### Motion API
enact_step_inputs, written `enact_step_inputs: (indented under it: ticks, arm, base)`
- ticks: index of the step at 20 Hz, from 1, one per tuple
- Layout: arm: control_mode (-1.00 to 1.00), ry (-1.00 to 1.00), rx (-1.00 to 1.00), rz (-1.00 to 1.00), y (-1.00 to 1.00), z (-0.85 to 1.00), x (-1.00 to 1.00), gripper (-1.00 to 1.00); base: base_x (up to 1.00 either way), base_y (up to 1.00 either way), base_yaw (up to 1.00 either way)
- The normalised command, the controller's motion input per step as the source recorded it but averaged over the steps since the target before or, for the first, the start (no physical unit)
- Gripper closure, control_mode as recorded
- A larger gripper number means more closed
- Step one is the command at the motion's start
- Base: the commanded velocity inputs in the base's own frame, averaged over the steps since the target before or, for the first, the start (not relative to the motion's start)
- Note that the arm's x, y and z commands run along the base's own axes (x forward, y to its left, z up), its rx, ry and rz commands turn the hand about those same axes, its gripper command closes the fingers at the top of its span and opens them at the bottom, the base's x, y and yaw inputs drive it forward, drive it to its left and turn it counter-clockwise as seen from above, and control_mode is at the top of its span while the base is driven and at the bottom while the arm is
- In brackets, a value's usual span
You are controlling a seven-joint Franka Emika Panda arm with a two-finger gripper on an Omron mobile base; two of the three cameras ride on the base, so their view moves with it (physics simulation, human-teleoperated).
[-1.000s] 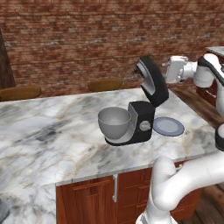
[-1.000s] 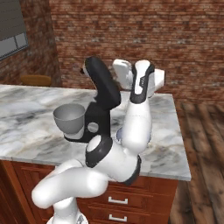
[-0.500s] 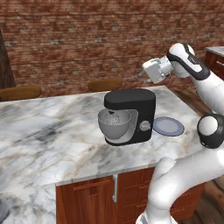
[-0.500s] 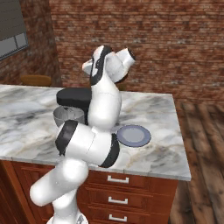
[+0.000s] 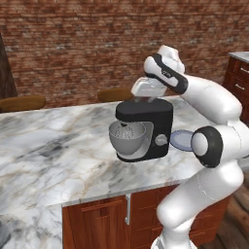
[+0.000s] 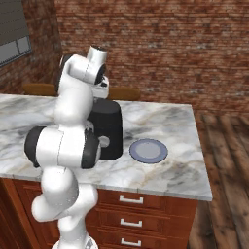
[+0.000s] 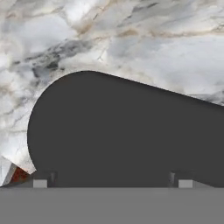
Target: Add butter and sugar cubes to the stand mixer bowl and then turn on the stand mixer to begin making frosting.
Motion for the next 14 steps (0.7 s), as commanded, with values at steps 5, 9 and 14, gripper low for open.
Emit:
enact_step_inputs:
  ticks: [5, 9, 14]
  arm:
    - [-1.0, 0.07, -0.37, -0.05, 0.39, -0.63, -0.19, -1.0]
    - [-1.0, 0.0, -0.09, 0.0, -0.04, -0.17, -0.84, -1.0]
    - [-1.0, -0.03, 0.0, 0.0, -0.29, 0.0, -1.0, -1.0]
  base:
    - [0.0, 0.0, 0.0]
    - [0.0, 0.0, 0.0]
    - [0.0, 0.0, 0.0]
